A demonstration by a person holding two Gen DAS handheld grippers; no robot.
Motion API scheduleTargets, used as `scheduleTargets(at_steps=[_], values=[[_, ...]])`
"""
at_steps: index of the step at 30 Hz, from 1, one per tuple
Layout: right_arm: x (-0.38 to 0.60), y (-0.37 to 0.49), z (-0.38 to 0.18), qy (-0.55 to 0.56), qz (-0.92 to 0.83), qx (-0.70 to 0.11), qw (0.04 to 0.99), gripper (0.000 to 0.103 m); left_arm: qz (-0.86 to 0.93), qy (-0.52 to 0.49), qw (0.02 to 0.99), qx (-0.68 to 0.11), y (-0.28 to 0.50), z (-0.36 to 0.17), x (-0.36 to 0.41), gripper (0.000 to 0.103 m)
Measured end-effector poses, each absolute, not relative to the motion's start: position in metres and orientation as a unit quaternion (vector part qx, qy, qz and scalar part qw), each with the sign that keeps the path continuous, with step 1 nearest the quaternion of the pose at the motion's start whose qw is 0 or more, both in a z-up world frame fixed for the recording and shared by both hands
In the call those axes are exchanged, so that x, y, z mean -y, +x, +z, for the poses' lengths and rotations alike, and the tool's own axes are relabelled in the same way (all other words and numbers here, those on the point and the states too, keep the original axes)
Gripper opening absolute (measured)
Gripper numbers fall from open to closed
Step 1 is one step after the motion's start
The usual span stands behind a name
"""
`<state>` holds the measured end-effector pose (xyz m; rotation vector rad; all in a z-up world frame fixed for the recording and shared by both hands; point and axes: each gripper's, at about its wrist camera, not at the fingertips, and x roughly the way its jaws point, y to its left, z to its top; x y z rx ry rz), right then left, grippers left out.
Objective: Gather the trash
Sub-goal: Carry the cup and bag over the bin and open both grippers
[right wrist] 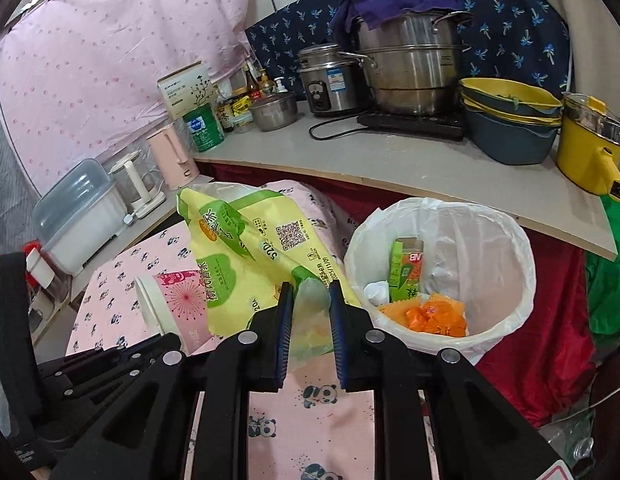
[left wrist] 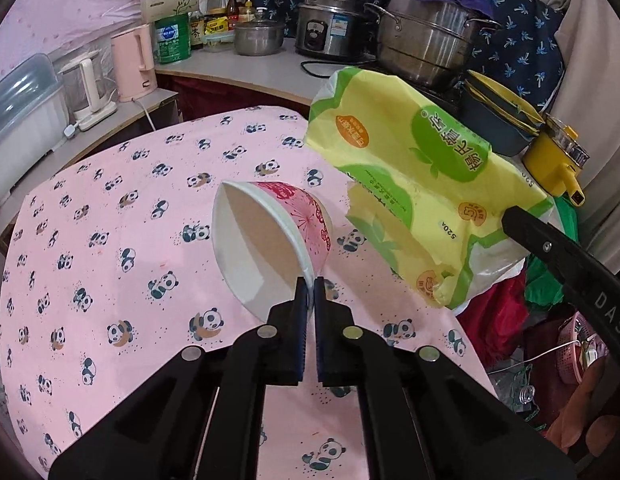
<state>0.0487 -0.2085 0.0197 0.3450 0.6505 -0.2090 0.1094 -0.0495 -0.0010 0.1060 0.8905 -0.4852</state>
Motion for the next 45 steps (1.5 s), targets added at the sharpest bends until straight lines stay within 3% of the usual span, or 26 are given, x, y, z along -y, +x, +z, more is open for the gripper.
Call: scheduleTargets(at_steps=[19, 37, 38, 41, 45], values=[[0.317, -0.012, 0.026, 0.215, -0.213, -0.269, 0.914, 0.017, -0.312, 0.115, 0.859, -0.391, 0.09, 0.024, 0.175, 0.003], [0.369, -0.017, 0.002, 0.244, -0.262, -0.277, 0.892, 0.017, -0.353, 0.108, 0.84, -0.398, 0.111, 0.014, 0.248, 0.004], [0.37, -0.016, 0.0, 0.245, -0.263, -0.279, 0.891, 0.017, -0.351, 0.104, 0.84, -0.4, 0.114, 0.013, 0.25, 0.008], [0.372, -0.011, -0.004, 0.246, -0.263, -0.282, 0.889, 0.017, -0.347, 0.087, 0.841, -0.407, 0.122, 0.011, 0.249, 0.039], [0.372, 0.0, -0.007, 0.242, -0.258, -0.287, 0.89, 0.017, -0.335, 0.09, 0.848, -0.4, 0.127, 0.009, 0.245, 0.041]])
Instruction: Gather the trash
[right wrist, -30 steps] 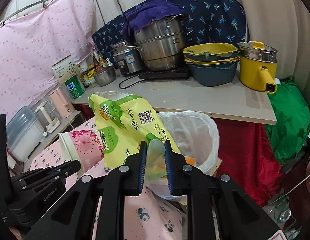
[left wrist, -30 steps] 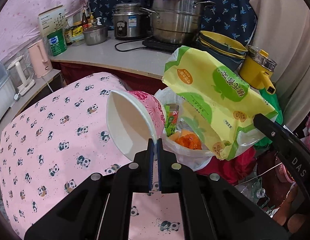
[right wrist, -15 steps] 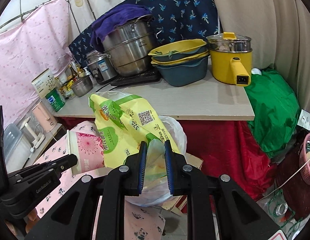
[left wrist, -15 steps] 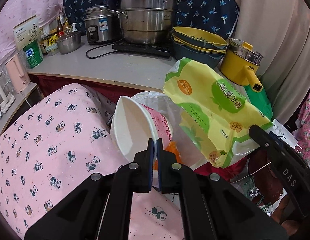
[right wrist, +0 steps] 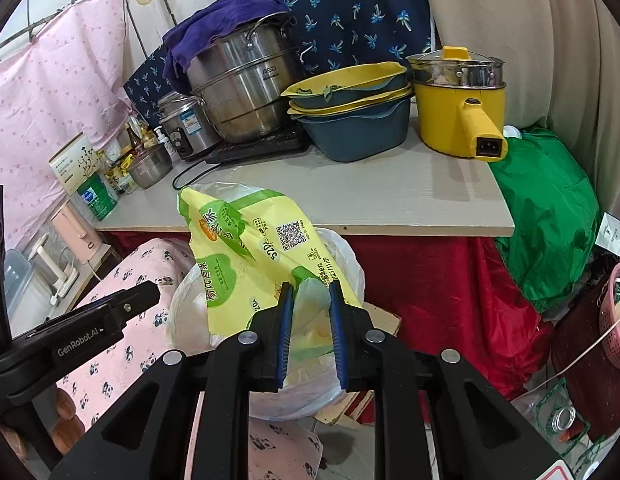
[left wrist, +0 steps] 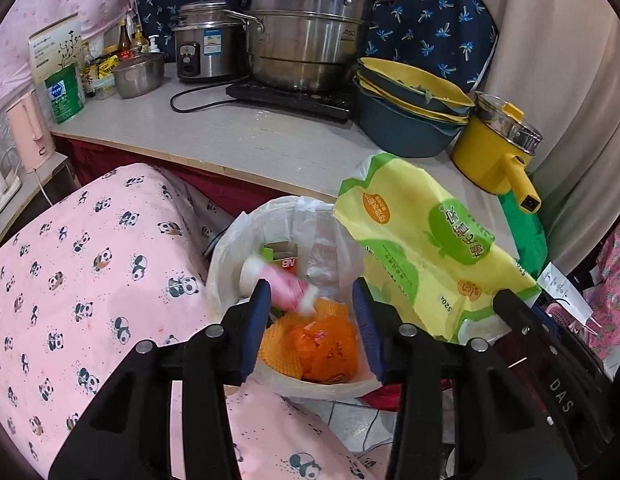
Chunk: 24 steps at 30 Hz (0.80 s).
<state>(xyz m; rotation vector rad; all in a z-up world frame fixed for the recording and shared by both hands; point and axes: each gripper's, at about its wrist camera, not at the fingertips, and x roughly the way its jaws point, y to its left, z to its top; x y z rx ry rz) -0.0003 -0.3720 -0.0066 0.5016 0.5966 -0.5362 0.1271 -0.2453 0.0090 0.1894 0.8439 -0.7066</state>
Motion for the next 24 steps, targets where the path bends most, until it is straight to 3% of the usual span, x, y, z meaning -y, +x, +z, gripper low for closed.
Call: scheduleTargets(at_steps=[8, 16, 24], values=[[0.365, 0.031, -0.012, 0.232, -0.238, -0.299, 0.894, 0.018, -0.295, 0.084, 0.863, -0.402, 0.141, 0.004, 0.224, 0.048], [0.354, 0.048, -0.014, 0.225, -0.229, -0.305, 0.897, 0.038, -0.261, 0.092, 0.881, -0.384, 0.144, 0.005, 0.206, 0.06], [0.345, 0.042, 0.0, 0.219, -0.223, -0.298, 0.902, 0.048, -0.249, 0.095, 0.887, -0.378, 0.137, 0.009, 0.197, 0.066]])
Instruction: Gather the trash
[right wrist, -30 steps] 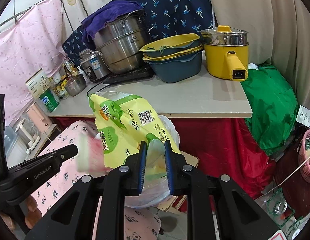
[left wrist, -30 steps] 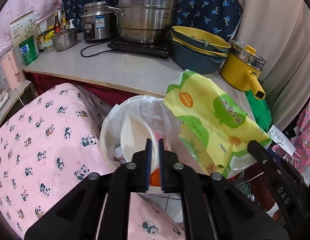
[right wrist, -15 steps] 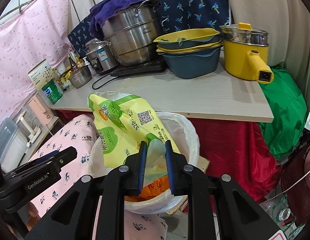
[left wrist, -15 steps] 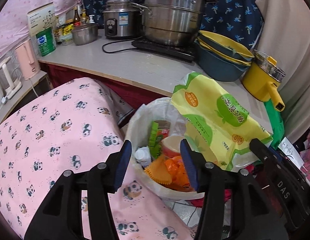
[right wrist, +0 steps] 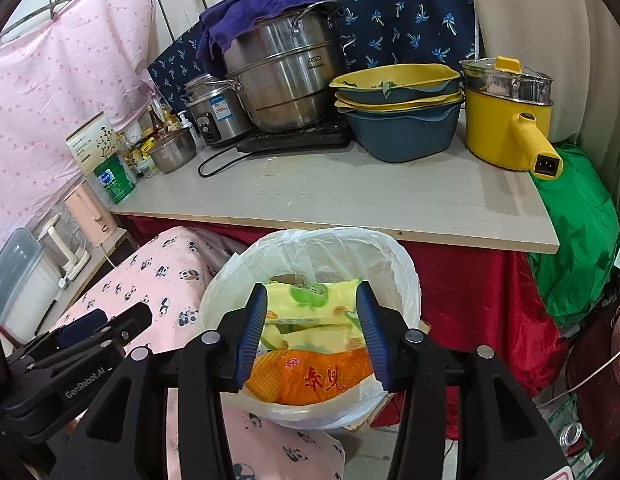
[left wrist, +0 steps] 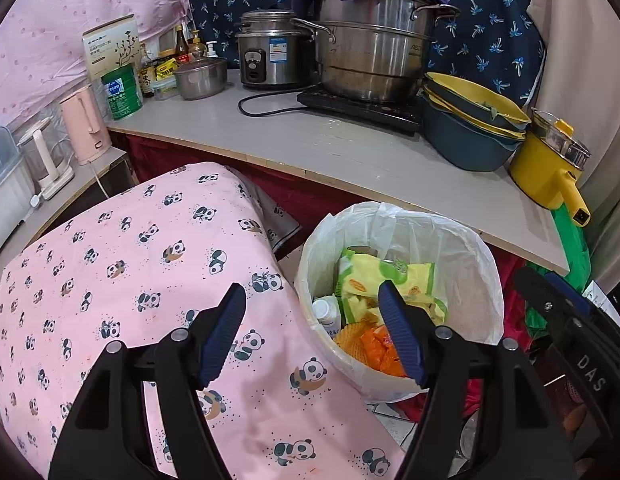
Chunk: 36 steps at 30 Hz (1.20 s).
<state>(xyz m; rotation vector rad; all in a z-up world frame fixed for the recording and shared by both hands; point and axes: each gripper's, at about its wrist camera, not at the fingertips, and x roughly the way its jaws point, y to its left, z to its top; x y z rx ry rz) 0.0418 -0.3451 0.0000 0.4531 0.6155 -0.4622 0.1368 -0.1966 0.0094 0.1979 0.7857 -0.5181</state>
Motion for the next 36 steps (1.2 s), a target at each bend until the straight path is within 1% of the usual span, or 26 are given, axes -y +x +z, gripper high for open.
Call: scheduleTargets(at_steps=[2, 7, 10, 13, 17, 23, 28, 31, 36], values=[[0.342, 0.039, 0.004, 0.217, -0.22, -0.297, 0.903, 0.053, -0.247, 0.097, 0.888, -0.376, 0.133, 0.012, 0.194, 0.067], [0.332, 0.031, 0.012, 0.204, -0.216, -0.301, 0.906, 0.056, -0.24, 0.099, 0.892, -0.37, 0.123, 0.017, 0.186, 0.07], [0.326, 0.026, 0.015, 0.2, -0.214, -0.302, 0.907, 0.059, -0.235, 0.102, 0.894, -0.369, 0.117, 0.018, 0.18, 0.072], [0.32, 0.021, 0.018, 0.197, -0.213, -0.303, 0.908, 0.061, -0.23, 0.1, 0.894, -0.37, 0.112, 0.019, 0.173, 0.073], [0.312, 0.016, 0.022, 0.184, -0.214, -0.305, 0.91, 0.068, -0.223, 0.099, 0.897, -0.369, 0.105, 0.021, 0.164, 0.08], [0.3, 0.008, 0.026, 0.167, -0.214, -0.306, 0.912, 0.075, -0.215, 0.095, 0.899, -0.37, 0.097, 0.023, 0.149, 0.086], [0.289, 0.003, 0.028, 0.149, -0.215, -0.31, 0.914, 0.079, -0.209, 0.096, 0.901, -0.369, 0.091, 0.022, 0.139, 0.087], [0.284, -0.001, 0.03, 0.143, -0.219, -0.309, 0.915, 0.084, -0.204, 0.095, 0.901, -0.37, 0.088, 0.021, 0.133, 0.09], [0.28, -0.006, 0.031, 0.142, -0.22, -0.309, 0.914, 0.084, -0.195, 0.091, 0.902, -0.374, 0.084, 0.02, 0.124, 0.092]])
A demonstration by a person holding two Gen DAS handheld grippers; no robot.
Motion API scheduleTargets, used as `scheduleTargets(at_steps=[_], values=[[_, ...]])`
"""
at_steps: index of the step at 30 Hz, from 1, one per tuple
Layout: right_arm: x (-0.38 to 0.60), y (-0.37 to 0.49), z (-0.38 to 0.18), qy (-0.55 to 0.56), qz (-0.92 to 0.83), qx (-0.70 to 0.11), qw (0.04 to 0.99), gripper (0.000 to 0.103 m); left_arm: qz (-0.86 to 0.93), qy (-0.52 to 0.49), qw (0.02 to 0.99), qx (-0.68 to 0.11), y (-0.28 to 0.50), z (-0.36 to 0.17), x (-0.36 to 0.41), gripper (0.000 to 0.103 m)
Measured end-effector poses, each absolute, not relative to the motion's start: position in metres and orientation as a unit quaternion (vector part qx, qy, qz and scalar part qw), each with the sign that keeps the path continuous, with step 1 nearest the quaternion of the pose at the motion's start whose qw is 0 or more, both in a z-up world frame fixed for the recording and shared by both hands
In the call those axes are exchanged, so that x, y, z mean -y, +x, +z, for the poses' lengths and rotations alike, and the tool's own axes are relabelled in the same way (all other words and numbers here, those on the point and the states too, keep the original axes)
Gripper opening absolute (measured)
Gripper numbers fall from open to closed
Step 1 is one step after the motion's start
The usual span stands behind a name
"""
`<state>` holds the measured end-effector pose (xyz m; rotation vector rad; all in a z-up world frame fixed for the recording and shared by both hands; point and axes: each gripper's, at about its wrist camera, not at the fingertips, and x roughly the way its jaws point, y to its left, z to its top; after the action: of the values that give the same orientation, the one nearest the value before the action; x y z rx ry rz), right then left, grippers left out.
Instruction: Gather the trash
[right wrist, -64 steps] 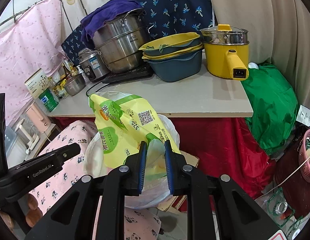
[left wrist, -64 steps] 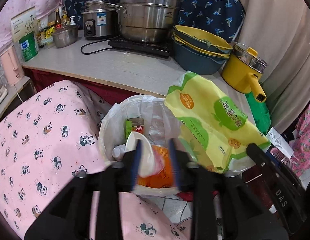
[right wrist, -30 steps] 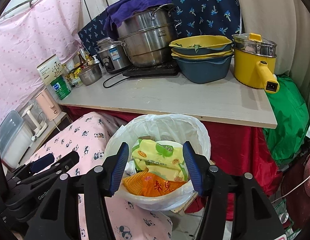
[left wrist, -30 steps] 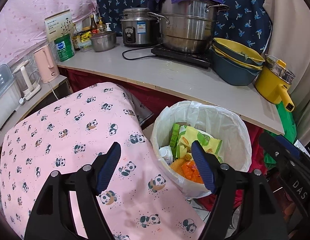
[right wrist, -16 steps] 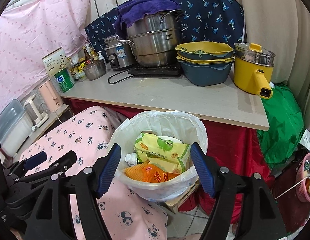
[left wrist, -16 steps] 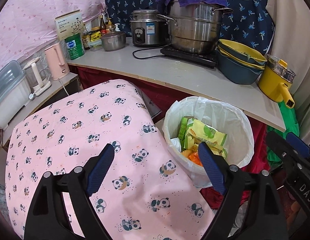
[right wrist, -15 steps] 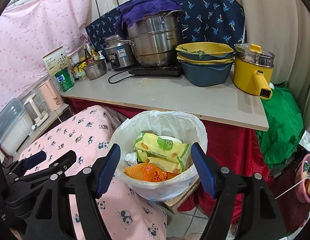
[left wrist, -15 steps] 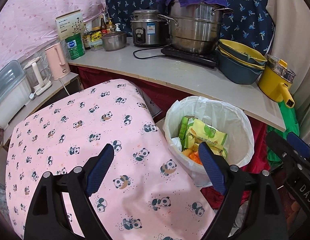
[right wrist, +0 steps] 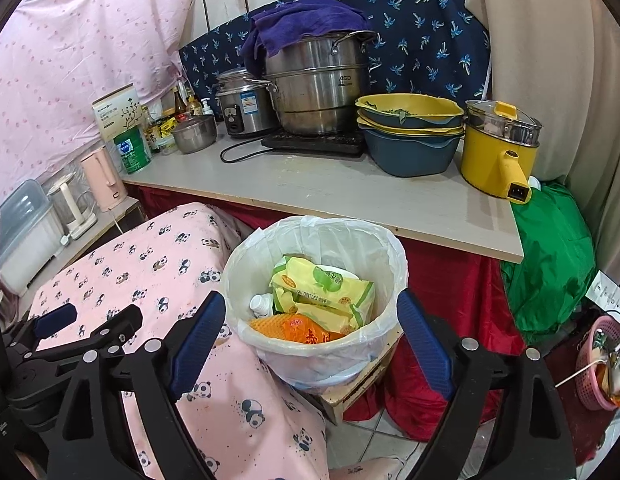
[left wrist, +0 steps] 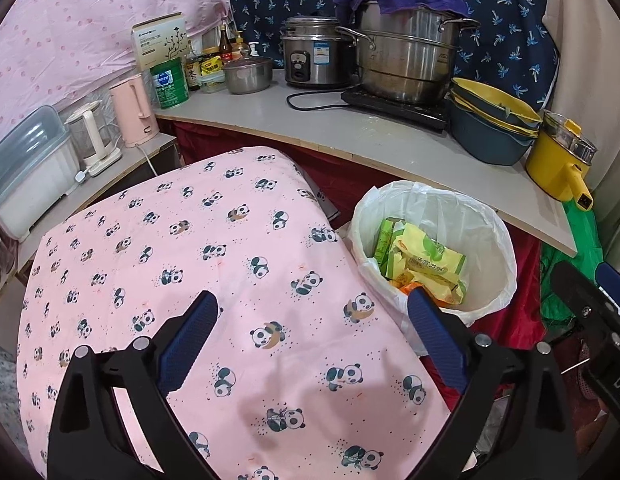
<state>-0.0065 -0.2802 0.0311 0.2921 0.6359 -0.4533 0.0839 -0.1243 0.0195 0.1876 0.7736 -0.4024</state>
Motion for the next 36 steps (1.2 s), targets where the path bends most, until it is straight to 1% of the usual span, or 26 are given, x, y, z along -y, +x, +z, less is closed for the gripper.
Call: scheduleTargets(at_steps=[4, 10, 36], values=[[0.276, -0.013, 0.03, 0.137, -0.221, -0.312, 0.914, 0.086, -0.187, 0.09, 0.905, -0.372, 0.079, 0.018, 0.119, 0.094], [0.271, -0.019, 0.027, 0.131, -0.221, -0.316, 0.913, 0.096, -0.18, 0.099, 0.906, -0.371, 0.071, 0.013, 0.116, 0.095], [0.249, -0.02, 0.004, 0.107, -0.193, -0.354, 0.909, 0.096, -0.145, 0.111, 0.902, -0.39, 0.052, -0.005, 0.1, 0.095]])
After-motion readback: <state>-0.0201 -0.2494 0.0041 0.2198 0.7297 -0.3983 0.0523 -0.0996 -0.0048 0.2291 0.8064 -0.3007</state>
